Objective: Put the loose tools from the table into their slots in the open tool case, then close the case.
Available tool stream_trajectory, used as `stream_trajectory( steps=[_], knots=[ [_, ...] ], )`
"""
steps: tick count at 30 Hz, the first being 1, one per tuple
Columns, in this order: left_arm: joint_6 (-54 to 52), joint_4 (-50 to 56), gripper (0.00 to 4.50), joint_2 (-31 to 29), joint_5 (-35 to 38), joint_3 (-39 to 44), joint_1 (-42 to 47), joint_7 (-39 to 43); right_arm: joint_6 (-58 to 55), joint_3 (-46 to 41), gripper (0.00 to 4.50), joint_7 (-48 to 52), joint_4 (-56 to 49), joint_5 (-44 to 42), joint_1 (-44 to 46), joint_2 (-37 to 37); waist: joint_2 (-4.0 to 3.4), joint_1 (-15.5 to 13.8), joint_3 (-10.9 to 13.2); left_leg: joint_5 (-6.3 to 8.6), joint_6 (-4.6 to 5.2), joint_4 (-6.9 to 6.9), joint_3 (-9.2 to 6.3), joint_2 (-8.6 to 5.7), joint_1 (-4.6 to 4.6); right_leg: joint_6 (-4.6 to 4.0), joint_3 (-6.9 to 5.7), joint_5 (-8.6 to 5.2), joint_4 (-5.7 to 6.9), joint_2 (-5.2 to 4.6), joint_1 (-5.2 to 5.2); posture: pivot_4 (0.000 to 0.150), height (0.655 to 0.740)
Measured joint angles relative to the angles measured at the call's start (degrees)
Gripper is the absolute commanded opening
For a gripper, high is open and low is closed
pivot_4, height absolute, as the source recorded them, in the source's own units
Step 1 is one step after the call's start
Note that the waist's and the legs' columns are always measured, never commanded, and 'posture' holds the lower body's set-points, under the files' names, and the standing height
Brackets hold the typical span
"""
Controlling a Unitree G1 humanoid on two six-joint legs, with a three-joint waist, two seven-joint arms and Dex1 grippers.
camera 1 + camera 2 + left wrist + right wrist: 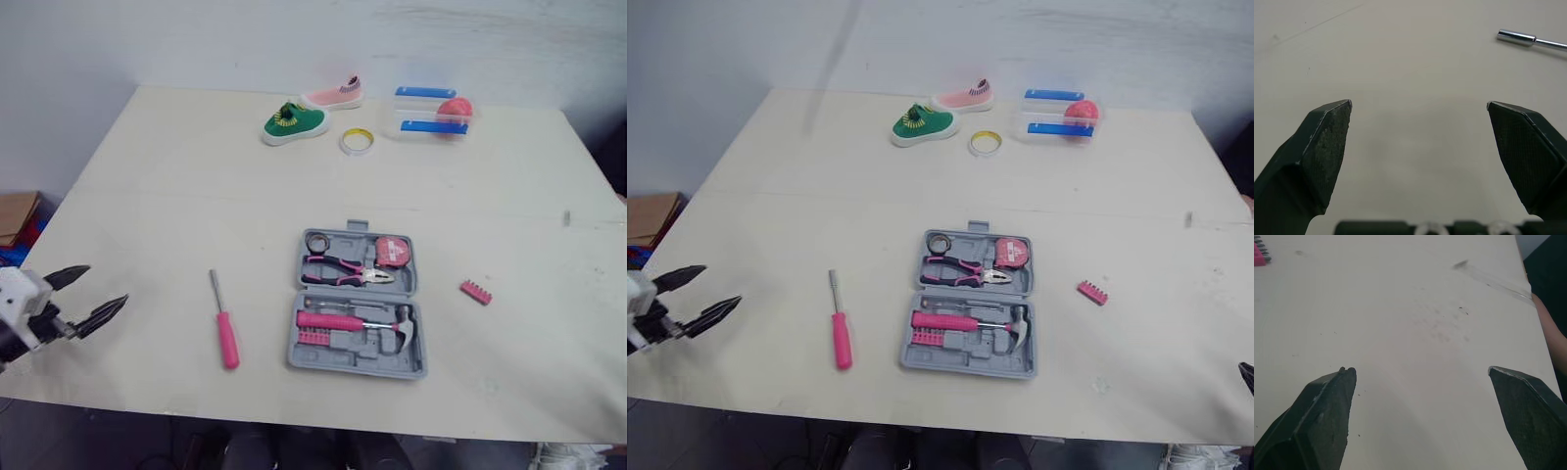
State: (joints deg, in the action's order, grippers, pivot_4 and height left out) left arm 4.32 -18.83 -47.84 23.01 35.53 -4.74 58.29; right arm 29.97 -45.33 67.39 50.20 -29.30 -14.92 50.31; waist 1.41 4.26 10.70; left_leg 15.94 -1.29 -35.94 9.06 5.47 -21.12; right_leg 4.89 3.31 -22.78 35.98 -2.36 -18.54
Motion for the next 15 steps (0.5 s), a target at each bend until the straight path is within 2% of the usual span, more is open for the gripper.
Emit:
stream_trajectory(
  steps=[6, 12, 15],
  knots=[
    [-2.21, 4.84, 4.47, 1.98, 1.63, -0.29, -0.82, -1.44, -0.93, 2.66, 4.5, -1.1, -1.79, 1.19, 3.22, -0.1, 0.0, 0.56, 0.0, 0.1, -0.02, -0.02, -0.06, -0.02, 0.01, 0.17, -0.04, 0.13, 0.04, -0.01, 0.05, 0.15, 0.74],
    [-11.14, 16.85, 4.47, 2.54, 6.14, -5.53, 1.66, -1.8, -8.24, 10.2, 4.5, -0.72, -15.12, 1.26, 7.91, -1.42, -0.04, 0.56, -0.02, -0.12, -0.07, -0.01, -0.04, -0.04, -0.05, 0.31, 0.01, 0.24, 0.02, 0.03, 0.0, 0.15, 0.74],
    [-18.85, 27.31, 4.47, 1.89, 10.46, -10.83, 2.08, -0.46, -20.26, 17.34, 4.5, -1.76, -26.9, 0.89, 9.97, -1.57, -0.08, 0.36, 0.0, -0.16, -0.03, -0.02, -0.01, -0.01, -0.16, 0.31, 0.05, 0.21, -0.04, 0.07, -0.05, 0.15, 0.74]
  ],
)
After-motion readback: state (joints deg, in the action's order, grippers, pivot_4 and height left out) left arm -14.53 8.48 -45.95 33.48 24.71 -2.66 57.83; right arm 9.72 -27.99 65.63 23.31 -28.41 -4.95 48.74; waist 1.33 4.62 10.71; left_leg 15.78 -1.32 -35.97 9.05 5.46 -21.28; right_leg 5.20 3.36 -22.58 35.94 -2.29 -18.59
